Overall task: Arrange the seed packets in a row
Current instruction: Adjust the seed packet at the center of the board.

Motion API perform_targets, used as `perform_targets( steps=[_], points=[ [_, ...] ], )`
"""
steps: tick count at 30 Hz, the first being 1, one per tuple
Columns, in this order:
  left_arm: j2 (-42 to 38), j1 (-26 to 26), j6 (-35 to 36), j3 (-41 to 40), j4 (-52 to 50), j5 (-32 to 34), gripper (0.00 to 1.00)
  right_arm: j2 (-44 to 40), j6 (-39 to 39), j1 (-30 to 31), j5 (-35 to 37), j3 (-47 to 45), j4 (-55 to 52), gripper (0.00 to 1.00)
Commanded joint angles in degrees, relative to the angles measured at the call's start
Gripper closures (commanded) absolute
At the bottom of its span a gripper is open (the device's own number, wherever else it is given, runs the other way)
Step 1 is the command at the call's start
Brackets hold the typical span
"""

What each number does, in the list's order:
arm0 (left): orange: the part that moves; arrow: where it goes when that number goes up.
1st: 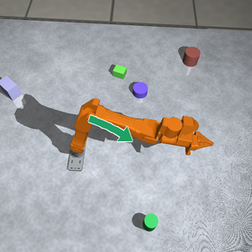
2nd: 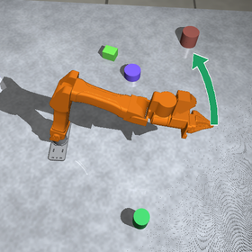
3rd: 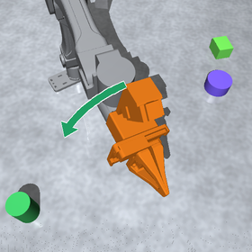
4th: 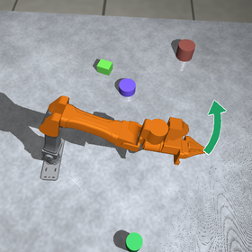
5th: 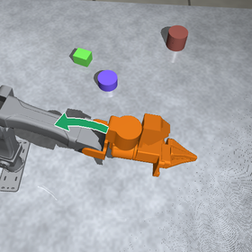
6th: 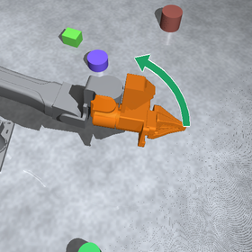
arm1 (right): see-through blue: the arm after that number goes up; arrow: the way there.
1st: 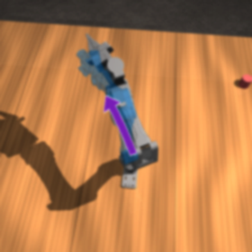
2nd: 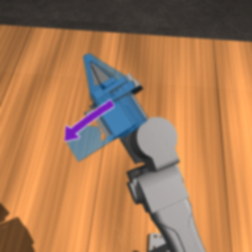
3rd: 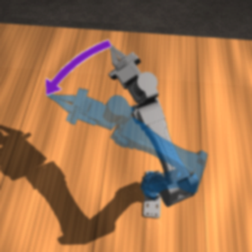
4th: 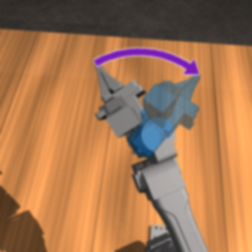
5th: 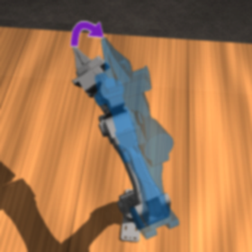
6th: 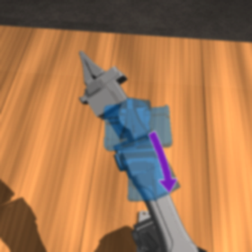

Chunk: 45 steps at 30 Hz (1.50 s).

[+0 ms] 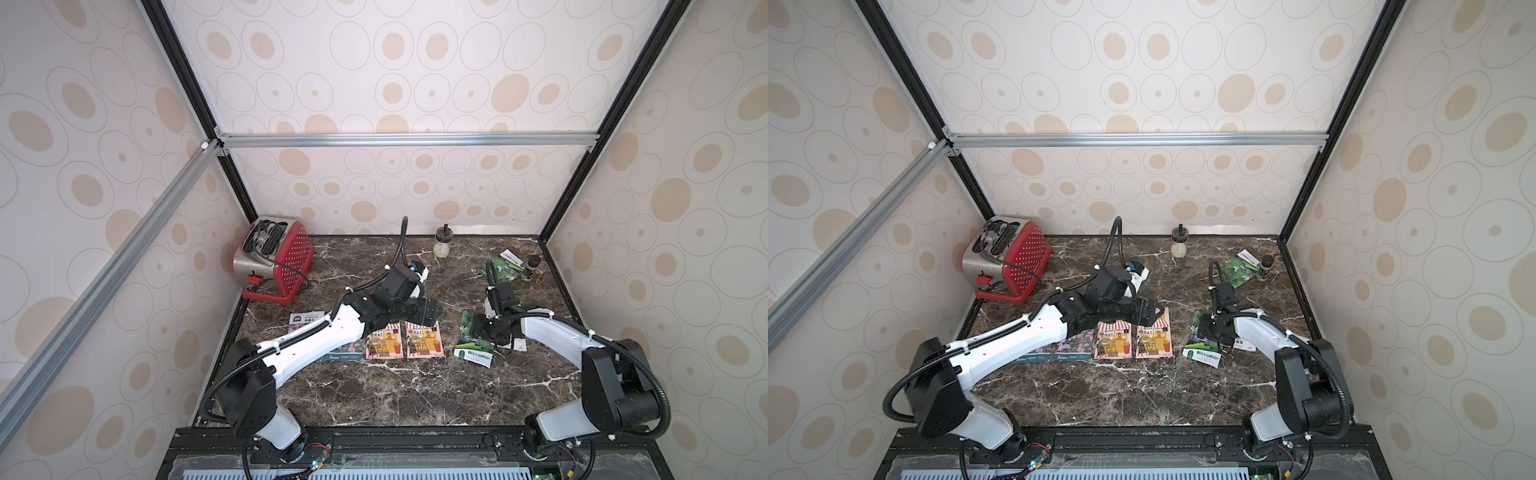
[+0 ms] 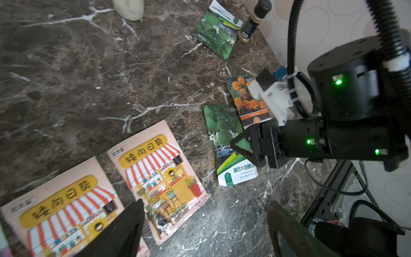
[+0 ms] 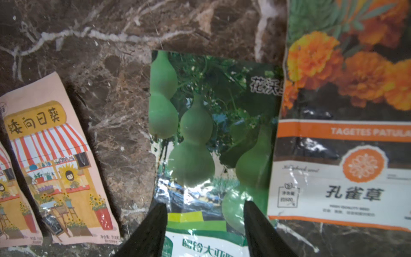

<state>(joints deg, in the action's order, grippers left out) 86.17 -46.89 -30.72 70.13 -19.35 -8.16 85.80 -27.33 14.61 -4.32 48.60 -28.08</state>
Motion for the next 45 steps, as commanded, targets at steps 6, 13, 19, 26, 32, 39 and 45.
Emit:
perform_targets(
  steps=[6, 13, 19, 26, 32, 39, 45],
  points=[
    [-7.36, 2.16, -1.44, -5.87, -2.18, 3.49, 0.12, 6.96, 2.46, 3.47, 4.91, 4.56, -3.64, 0.41],
    [-7.99, 2.9, -0.68, -6.49, -2.18, 3.24, 0.11, 11.07, 3.59, 4.97, 4.76, 6.8, -5.02, 0.4],
    [-8.34, 3.52, -0.48, -7.24, -1.96, 3.16, 0.11, 14.85, 6.4, 5.18, 2.9, 9.49, -6.24, 0.39],
    [-8.08, 3.91, -0.25, -7.38, -1.97, 3.15, 0.11, 19.12, 12.06, 5.43, 1.85, 14.06, -9.17, 0.37],
    [-7.08, 4.27, -0.13, -6.72, -2.03, 2.81, 0.11, 21.27, 16.35, 5.71, 0.7, 16.85, -10.82, 0.36],
    [-5.54, 4.46, -0.1, -6.17, -1.74, 2.37, 0.11, 22.64, 18.56, 7.78, -0.32, 17.99, -10.87, 0.35],
    [-5.0, 4.53, -0.08, -5.8, -1.56, 2.02, 0.11, 22.63, 17.93, 9.13, -2.91, 17.72, -9.7, 0.35]
  ],
)
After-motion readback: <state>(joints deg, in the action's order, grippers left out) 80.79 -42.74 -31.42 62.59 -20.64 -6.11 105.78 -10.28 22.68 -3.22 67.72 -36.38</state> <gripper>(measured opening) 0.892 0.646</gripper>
